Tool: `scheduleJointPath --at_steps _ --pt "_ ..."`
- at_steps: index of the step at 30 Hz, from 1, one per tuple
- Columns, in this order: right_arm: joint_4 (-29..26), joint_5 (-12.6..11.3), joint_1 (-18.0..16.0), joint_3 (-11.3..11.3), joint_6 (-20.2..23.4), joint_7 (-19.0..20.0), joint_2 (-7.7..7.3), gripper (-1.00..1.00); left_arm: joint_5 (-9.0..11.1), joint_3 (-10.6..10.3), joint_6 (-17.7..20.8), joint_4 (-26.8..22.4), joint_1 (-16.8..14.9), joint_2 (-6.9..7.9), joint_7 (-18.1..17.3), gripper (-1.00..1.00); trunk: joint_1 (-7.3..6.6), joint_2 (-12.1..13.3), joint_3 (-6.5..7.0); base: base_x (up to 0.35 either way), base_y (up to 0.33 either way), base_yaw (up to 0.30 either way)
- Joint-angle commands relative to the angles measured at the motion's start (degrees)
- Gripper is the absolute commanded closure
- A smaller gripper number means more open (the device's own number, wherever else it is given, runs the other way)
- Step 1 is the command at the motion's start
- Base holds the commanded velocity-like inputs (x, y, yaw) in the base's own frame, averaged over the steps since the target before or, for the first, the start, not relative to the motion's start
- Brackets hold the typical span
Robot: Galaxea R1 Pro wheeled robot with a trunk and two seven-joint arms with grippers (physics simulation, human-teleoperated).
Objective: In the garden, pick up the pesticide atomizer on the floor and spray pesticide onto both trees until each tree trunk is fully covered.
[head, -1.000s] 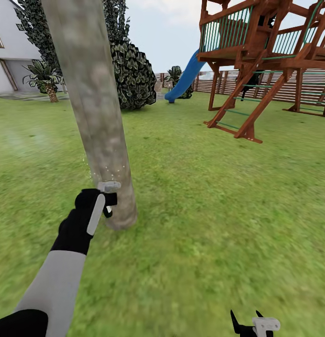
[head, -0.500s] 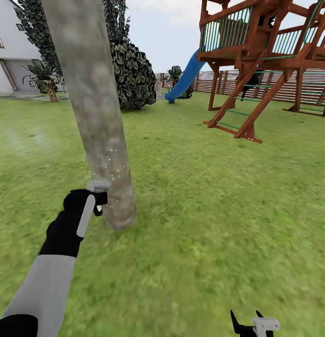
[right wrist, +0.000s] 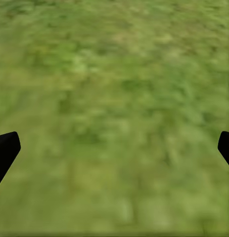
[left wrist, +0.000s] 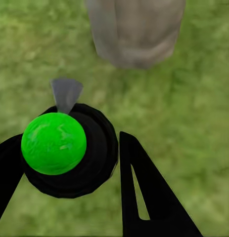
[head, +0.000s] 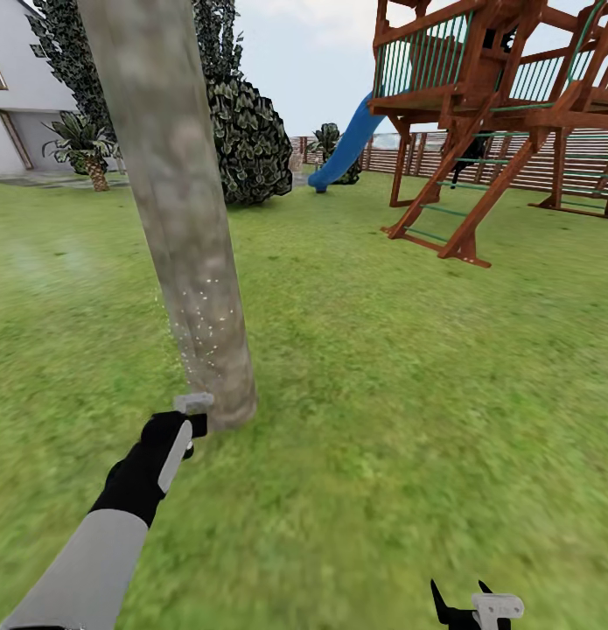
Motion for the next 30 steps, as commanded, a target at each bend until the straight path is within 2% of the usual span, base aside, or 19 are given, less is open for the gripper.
scheduleJointPath --at_steps 1,3,7,10,12,27,30 --pt "0.01 0.00 0.00 0.00 0.00 0.00 -0.02 -1.00 -0.13 -0.05 -1.50 1.61 -0.01 0.01 0.07 1.00 0.00 0.00 0.00 0.000 0.000 0.000" --pt "0.01 0.00 0.00 0.00 0.00 0.00 0.01 -1.00 -0.16 -0.13 -5.09 6.08 -0.01 0.01 0.54 1.00 0.00 0.00 0.00 0.000 0.000 0.000" --pt "-0.01 -0.06 0.00 0.00 0.00 0.00 -0.03 -1.00 0.22 0.30 -6.21 8.05 0.86 0.19 0.92 1.00 0.00 0.00 0.00 0.000 0.000 0.000" --pt "-0.01 -0.09 0.00 0.00 0.00 0.00 -0.04 -1.00 0.09 0.28 -12.58 10.15 2.70 0.25 0.83 1.00 0.00 0.00 0.00 0.086 -0.095 0.000" --pt "-0.01 -0.09 0.00 0.00 0.00 0.00 -0.03 -1.00 -0.02 0.29 -14.22 11.68 3.08 0.25 0.84 1.00 0.00 0.00 0.00 0.171 -0.196 0.000" --pt "-0.01 0.00 0.00 0.00 0.00 0.00 0.04 -1.00 0.31 0.27 -14.70 12.17 3.95 0.16 0.91 1.00 0.00 0.00 0.00 0.154 -0.238 0.001" --pt "-0.01 0.00 0.00 0.00 -0.01 0.00 0.04 -1.00 0.41 0.34 -14.73 12.17 3.95 0.17 0.91 1.00 0.00 0.00 0.00 0.158 -0.244 0.174"
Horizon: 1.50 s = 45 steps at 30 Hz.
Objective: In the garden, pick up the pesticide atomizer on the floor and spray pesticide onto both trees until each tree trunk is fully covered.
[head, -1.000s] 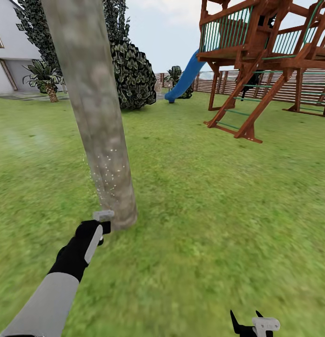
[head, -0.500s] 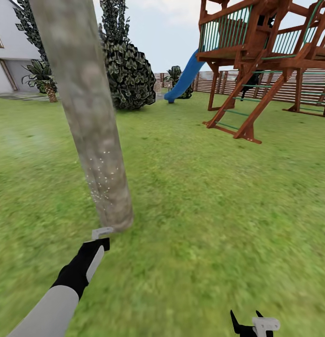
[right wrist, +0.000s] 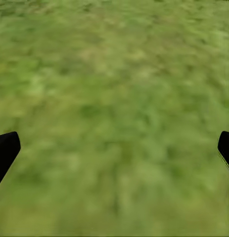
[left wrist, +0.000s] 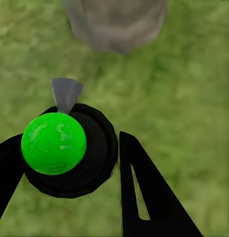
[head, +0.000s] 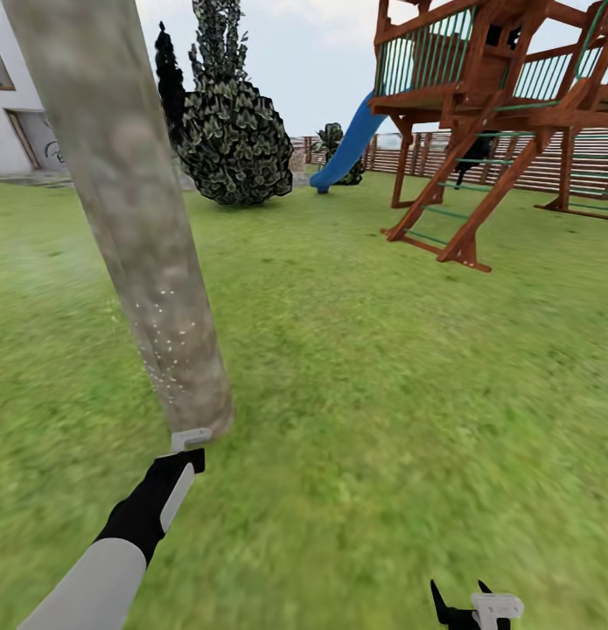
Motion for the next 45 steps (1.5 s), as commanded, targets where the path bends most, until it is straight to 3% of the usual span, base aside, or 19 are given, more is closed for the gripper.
scheduleJointPath --at_steps 1,3,8,32,37,45 --pt "0.00 0.00 0.00 0.00 0.00 0.00 0.04 -1.00 -0.03 0.00 0.01 0.00 0.00 0.00 0.03 1.00 0.00 0.00 0.00 0.157 -0.244 0.255" --pt "0.00 0.00 0.00 0.00 0.01 0.00 0.08 -1.00 0.09 0.08 -0.10 0.00 0.00 0.00 0.03 1.00 0.00 0.00 0.00 0.131 -0.254 0.273" --pt "0.00 0.00 0.00 0.00 0.01 0.00 0.09 -1.00 0.03 0.10 -7.93 0.00 1.00 0.00 0.12 1.00 0.00 0.00 0.00 0.108 -0.266 0.278" --pt "0.00 -0.02 0.00 0.00 0.01 0.00 0.09 -1.00 0.06 0.19 -8.33 0.04 1.14 0.00 0.13 1.00 0.00 0.00 0.00 0.117 -0.267 0.121" --pt "0.00 0.00 0.00 0.00 -0.01 0.00 0.09 -1.00 0.17 0.41 -7.31 0.85 1.07 -0.08 2.10 1.00 0.00 0.00 0.00 0.146 -0.267 0.021" --pt "0.00 0.00 0.00 0.00 0.01 0.00 0.09 -1.00 0.25 0.36 -7.11 0.88 1.09 -0.17 2.15 1.00 0.00 0.00 0.00 0.154 -0.266 0.253"
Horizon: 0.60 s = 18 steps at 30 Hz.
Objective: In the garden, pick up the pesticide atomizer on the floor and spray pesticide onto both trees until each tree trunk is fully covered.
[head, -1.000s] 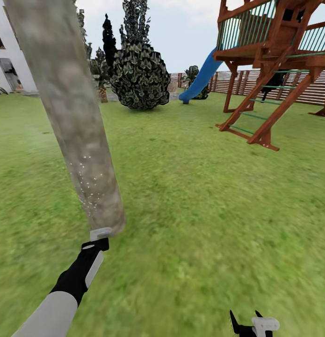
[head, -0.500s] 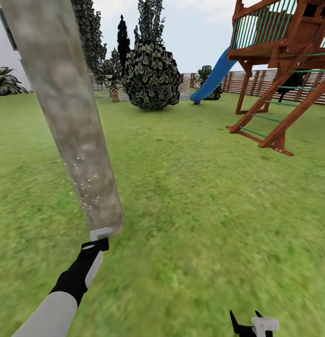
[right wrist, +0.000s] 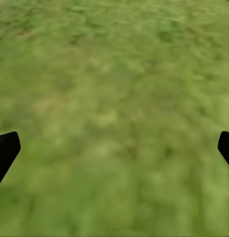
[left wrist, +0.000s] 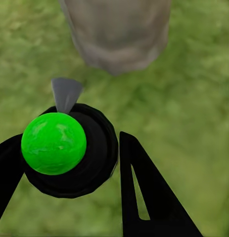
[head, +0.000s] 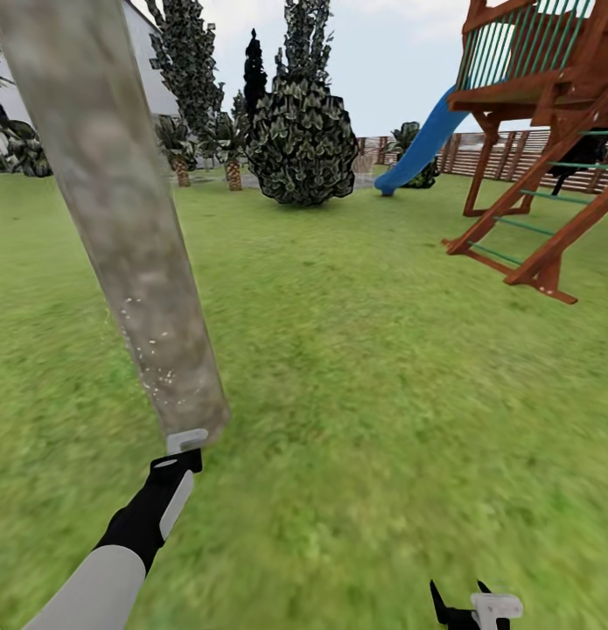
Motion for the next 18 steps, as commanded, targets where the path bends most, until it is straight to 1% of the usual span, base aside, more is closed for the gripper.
scheduleJointPath --at_steps 1,6,13,18 --pt "0.00 0.00 0.00 0.00 -0.01 0.00 0.00 -1.00 -0.06 -0.01 0.01 0.00 -0.01 0.00 0.04 1.00 0.00 0.00 0.00 0.154 -0.266 0.278" --pt "0.00 0.00 0.00 0.00 0.00 0.00 0.00 -1.00 -0.06 -0.01 0.01 0.00 0.00 -0.01 0.04 1.00 0.00 0.00 0.00 0.154 -0.266 0.272" --pt "0.00 -0.02 0.00 0.00 0.00 0.00 0.00 -1.00 0.03 -0.01 0.00 -0.09 -0.03 -0.07 0.10 1.00 0.00 0.00 0.00 0.154 -0.266 0.030" --pt "0.00 0.00 0.00 0.00 0.00 0.00 0.00 -1.00 0.03 -0.08 -0.08 -0.01 -0.03 -0.10 0.11 1.00 0.00 0.00 0.00 0.154 -0.266 0.233"
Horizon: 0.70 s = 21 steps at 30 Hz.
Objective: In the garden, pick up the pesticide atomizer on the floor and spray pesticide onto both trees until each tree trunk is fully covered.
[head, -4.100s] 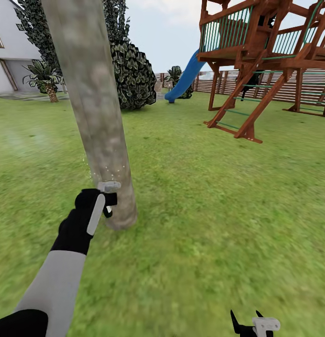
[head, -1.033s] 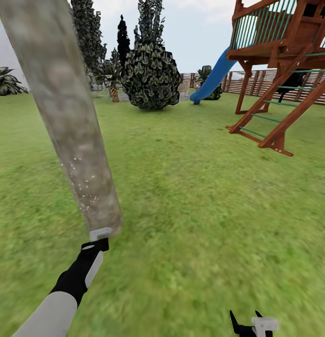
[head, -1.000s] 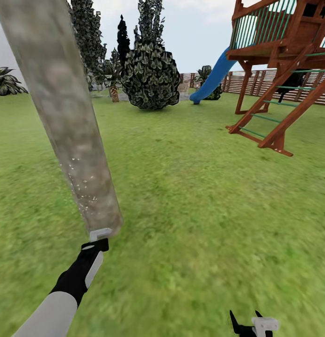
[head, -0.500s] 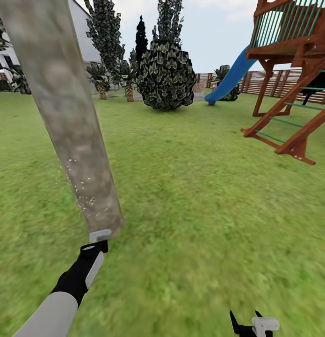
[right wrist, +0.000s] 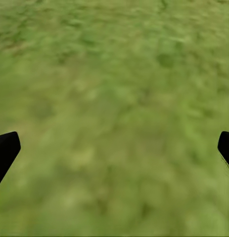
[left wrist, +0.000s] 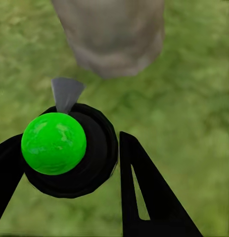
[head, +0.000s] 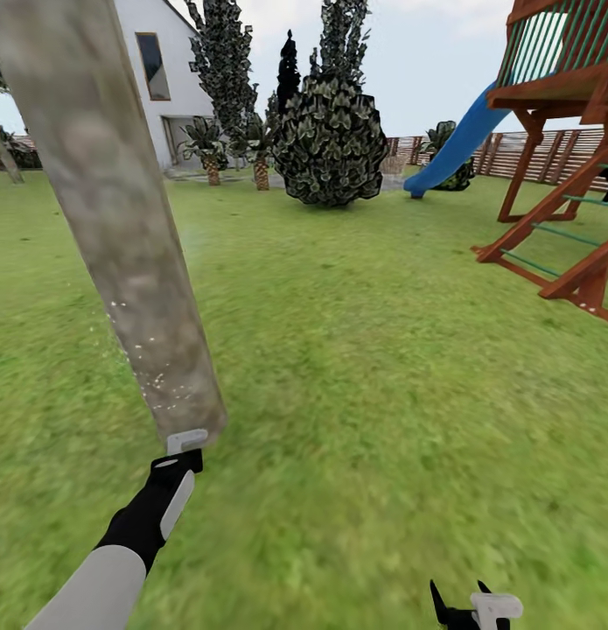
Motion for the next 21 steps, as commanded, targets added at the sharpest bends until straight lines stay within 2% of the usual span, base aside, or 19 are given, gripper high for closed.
scheduleJointPath --at_steps 1,16,21 --pt "0.00 -0.01 0.00 0.00 0.00 0.00 0.00 -1.00 -0.05 -0.01 0.01 -0.01 0.04 -0.07 0.03 1.00 0.00 0.00 0.00 0.154 -0.266 0.062" --pt "0.00 -0.01 0.00 0.00 0.00 0.00 0.00 -1.00 -0.05 -0.02 0.01 0.00 0.00 -0.09 0.03 1.00 0.00 0.00 0.00 0.149 -0.266 0.006" --pt "0.00 -0.01 0.00 0.00 0.00 0.00 0.00 -1.00 -0.05 -0.02 0.01 -0.02 0.02 -0.09 0.03 1.00 0.00 0.00 0.00 0.132 -0.266 0.211"
